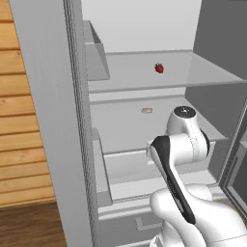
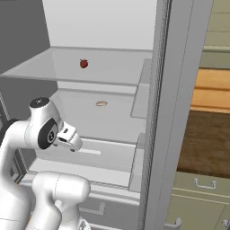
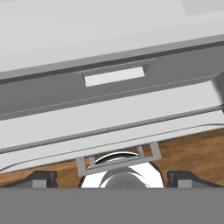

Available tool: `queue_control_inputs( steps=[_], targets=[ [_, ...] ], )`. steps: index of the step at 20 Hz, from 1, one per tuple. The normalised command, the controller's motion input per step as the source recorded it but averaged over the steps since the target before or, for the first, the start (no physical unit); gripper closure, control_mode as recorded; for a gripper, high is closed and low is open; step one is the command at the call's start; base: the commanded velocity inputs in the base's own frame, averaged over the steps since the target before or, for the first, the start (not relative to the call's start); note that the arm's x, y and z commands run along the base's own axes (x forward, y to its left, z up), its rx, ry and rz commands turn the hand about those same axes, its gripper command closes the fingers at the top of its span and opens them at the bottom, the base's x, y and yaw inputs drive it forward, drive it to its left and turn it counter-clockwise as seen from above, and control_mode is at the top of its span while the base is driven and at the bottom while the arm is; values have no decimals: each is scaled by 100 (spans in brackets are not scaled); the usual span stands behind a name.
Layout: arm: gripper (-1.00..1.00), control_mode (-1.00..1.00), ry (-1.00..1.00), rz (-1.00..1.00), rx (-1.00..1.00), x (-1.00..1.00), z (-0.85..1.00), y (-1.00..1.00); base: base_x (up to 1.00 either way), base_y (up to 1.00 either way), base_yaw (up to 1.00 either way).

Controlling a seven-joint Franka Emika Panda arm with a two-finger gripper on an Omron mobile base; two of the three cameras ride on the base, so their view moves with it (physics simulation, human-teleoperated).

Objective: Take the strawberry from the fridge and place it on top of the pancake, located on the dining counter.

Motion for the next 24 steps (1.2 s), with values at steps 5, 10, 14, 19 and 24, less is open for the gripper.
queue_control_inputs(
  steps=[5, 10, 14, 19, 24],
  targets=[
    [-100, -100, 3, 1, 0, 16, 2, -4, 28, -7, 0],
    [-100, -100, -15, 0, 1, 3, 87, -15, 0, 0, 0],
    [-100, -100, -20, 0, 0, 2, 100, 0, 0, 0, 0],
    [-100, -100, -23, 0, 0, 6, 100, 0, 0, 0, 0],
    [-100, -100, -24, 1, -2, 1, 95, 0, 0, 0, 0]
  ],
)
